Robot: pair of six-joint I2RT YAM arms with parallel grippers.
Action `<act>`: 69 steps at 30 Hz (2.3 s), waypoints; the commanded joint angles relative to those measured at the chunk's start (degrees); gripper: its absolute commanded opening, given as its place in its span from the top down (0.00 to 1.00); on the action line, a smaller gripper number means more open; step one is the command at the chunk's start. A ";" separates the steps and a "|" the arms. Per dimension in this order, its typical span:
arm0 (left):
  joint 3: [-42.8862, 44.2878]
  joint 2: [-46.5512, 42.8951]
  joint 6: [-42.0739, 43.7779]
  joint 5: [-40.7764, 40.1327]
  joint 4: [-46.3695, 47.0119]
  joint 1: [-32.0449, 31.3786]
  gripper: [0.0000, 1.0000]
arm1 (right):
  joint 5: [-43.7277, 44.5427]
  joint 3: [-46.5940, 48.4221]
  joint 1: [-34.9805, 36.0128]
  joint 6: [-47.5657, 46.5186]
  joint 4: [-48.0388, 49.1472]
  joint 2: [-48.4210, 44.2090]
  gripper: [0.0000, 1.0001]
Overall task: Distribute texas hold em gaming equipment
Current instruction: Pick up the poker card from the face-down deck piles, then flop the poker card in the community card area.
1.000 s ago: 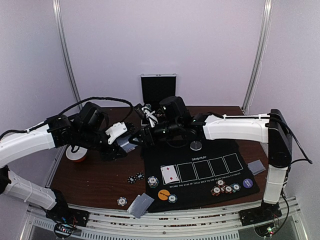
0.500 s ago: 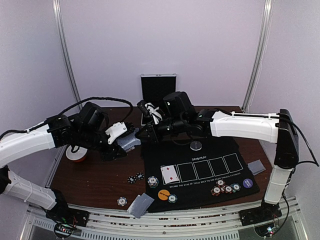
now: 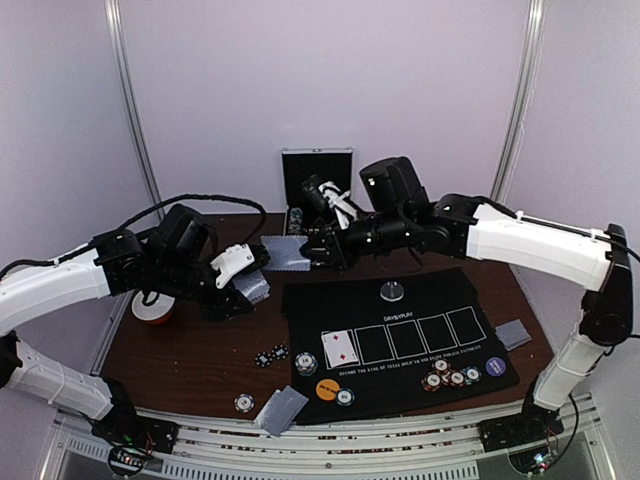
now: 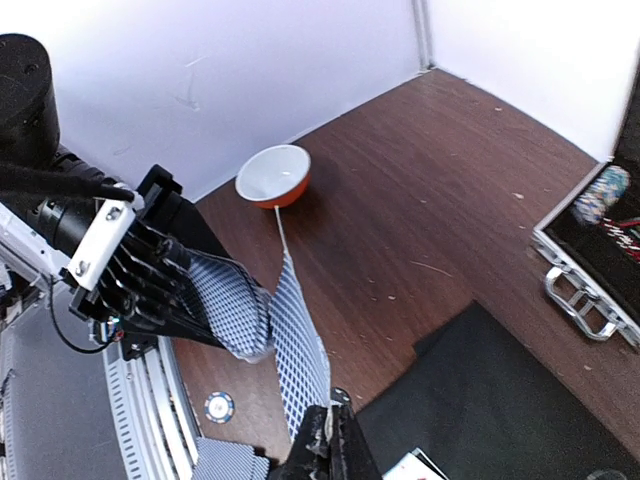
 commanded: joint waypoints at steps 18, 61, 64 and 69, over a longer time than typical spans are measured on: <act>0.55 0.15 -0.50 -0.95 2.48 0.12 0.59 | 65.97 -9.78 7.35 -13.78 -29.18 8.66 1.00; -0.15 -0.51 -0.20 -1.60 2.30 0.13 0.59 | 43.06 -21.54 12.31 -30.28 -21.31 12.05 0.96; -0.15 -0.49 -0.19 -1.53 2.28 0.13 0.59 | 42.25 -21.46 12.40 -30.36 -22.24 11.75 0.87; -0.27 -0.53 -0.17 -1.30 2.05 0.12 0.59 | 41.23 -21.16 12.67 -30.33 -23.81 10.25 0.71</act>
